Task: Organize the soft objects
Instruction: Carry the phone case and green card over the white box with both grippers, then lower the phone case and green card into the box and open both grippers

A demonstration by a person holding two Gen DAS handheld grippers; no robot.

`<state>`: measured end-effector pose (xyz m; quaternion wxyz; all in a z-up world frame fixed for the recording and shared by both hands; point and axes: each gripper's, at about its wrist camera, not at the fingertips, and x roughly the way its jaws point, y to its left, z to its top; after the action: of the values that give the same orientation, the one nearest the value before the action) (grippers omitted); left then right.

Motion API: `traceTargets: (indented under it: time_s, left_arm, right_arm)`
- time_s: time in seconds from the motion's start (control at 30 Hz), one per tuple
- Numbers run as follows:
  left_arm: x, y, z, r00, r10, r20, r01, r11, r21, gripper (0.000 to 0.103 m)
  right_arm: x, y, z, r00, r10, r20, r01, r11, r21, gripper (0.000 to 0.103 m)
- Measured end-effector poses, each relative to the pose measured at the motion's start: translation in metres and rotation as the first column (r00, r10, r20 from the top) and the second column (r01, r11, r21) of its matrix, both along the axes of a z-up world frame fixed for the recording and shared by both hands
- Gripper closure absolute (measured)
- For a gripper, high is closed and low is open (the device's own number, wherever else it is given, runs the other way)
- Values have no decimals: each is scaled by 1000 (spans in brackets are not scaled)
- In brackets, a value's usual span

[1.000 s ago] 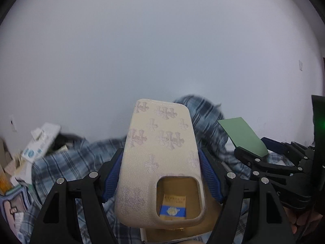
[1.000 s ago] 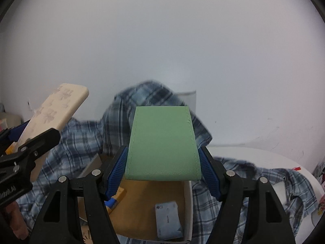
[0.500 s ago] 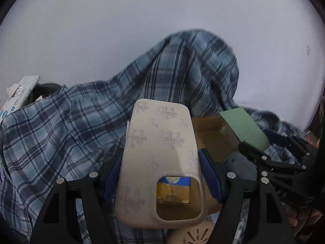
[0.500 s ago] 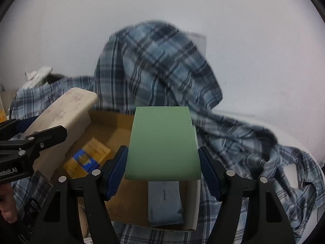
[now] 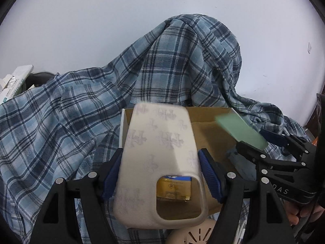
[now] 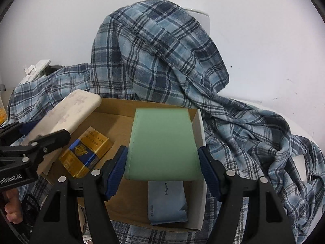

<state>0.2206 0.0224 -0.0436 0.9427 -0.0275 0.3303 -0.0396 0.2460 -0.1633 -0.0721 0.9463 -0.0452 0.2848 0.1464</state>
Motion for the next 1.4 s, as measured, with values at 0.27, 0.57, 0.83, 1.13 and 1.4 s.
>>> traceTargets:
  time_s: [0.27,0.57,0.83,1.13,1.4]
  left_arm:
    - [-7,6,9,998,33,52,-33,999,-7,16]
    - [-31,8,48,985,58,162,-60,998,5,16]
    - [-88,13,91,967,69,247,-75,997,16,16]
    - [-151,17,101,959,32,282,-39,999,21,16]
    - [-188,13,71,946,15,325,-36,998,58,16]
  right_arm:
    - [0,-3,-2,1000,-21,-8,21,1000,12,33]
    - [-12,-7,20,996,-52,75,52,999,4,33]
    - [-49,-17,61,986,-42,164,37,999,34,33]
    - [-106,-15,83,978,31,204,-50,995,91,32]
    - [-144,-18,80,968,83,236,-106,990,89,30]
